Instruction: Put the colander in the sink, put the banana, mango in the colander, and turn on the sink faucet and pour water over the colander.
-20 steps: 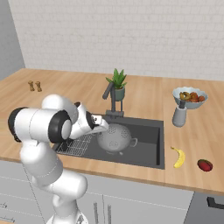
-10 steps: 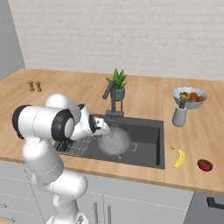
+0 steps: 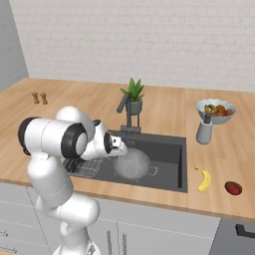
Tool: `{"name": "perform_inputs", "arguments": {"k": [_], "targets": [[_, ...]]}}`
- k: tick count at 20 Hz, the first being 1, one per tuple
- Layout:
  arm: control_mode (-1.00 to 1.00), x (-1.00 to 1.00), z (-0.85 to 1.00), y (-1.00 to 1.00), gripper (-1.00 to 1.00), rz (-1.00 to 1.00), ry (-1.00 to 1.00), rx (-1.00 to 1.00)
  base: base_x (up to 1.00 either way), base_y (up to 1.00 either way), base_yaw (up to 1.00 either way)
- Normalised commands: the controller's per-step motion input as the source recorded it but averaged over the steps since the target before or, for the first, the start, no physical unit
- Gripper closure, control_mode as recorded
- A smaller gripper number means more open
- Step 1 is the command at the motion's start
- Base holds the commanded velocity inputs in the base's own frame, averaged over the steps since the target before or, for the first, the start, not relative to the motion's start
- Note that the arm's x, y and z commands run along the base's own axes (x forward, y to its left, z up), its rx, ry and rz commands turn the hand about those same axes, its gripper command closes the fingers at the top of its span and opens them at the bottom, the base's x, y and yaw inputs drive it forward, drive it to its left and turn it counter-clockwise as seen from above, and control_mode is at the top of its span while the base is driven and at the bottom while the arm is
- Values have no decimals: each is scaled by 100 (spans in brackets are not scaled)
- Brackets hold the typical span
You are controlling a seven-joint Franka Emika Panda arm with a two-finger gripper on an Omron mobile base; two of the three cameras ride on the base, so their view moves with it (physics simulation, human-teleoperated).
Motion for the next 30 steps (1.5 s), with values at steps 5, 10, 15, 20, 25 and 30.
{"name": "perform_inputs", "arguments": {"k": [5,10,15,20,25,30], "targets": [[-100,0,-19,-4,100,0,3,0,0,0,0],[-100,-1,-15,0,100,0,0,0,0,0,0],[-100,-3,-19,0,100,-1,0,0,0,0,0],[-100,0,-23,0,100,-1,0,1,0,0,0],[-100,0,-31,0,100,0,0,6,0,0,0],[-100,0,-34,0,100,0,0,6,0,0,0]]}}
